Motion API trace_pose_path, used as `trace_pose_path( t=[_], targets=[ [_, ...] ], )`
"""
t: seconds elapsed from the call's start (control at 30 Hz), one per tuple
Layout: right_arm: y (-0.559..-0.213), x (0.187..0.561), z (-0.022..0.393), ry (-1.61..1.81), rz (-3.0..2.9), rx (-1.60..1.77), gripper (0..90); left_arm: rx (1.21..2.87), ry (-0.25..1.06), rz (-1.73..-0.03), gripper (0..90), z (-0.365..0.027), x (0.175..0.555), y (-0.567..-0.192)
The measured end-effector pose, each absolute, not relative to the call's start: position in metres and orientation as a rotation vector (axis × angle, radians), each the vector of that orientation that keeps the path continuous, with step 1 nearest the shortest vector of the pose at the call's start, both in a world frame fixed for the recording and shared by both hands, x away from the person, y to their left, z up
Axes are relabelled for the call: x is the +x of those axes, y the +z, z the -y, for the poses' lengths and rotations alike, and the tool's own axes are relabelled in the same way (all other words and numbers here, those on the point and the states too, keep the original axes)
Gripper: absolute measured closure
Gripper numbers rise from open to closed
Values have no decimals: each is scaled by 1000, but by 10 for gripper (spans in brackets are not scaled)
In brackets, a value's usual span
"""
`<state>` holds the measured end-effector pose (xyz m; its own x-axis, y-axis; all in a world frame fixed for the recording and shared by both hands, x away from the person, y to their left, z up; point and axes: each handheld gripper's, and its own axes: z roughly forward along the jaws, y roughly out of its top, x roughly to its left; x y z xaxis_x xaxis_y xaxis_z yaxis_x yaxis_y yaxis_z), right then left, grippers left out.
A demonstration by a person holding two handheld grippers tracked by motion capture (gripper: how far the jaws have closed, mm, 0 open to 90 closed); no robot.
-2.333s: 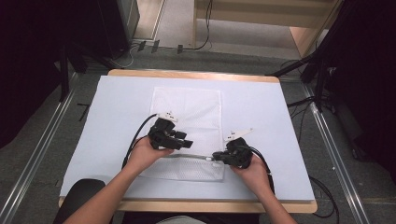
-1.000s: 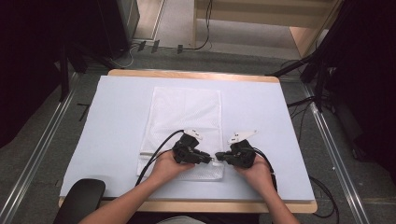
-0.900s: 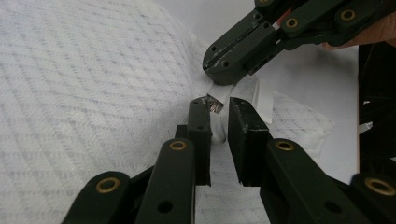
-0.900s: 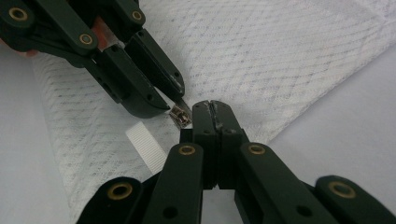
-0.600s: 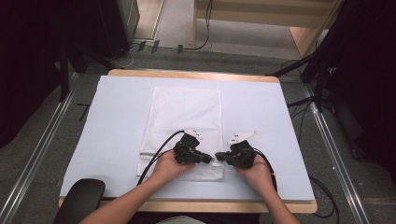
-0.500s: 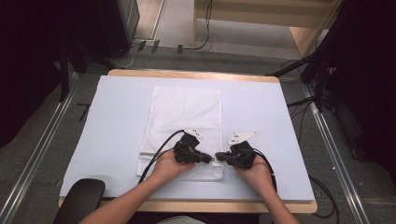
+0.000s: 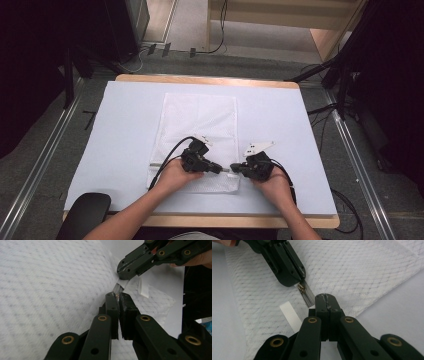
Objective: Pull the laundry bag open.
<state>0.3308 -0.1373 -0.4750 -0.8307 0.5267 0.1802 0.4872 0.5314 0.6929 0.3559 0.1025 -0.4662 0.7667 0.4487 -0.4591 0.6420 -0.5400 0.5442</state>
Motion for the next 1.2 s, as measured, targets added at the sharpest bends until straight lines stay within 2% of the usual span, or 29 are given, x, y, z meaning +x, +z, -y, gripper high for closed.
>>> trace_pose_path(
  t=[1.2],
  targets=[
    [-475,337,139,1209,-2756,855,900,2239,-374,-838,879,-134,358,-456]
  ],
)
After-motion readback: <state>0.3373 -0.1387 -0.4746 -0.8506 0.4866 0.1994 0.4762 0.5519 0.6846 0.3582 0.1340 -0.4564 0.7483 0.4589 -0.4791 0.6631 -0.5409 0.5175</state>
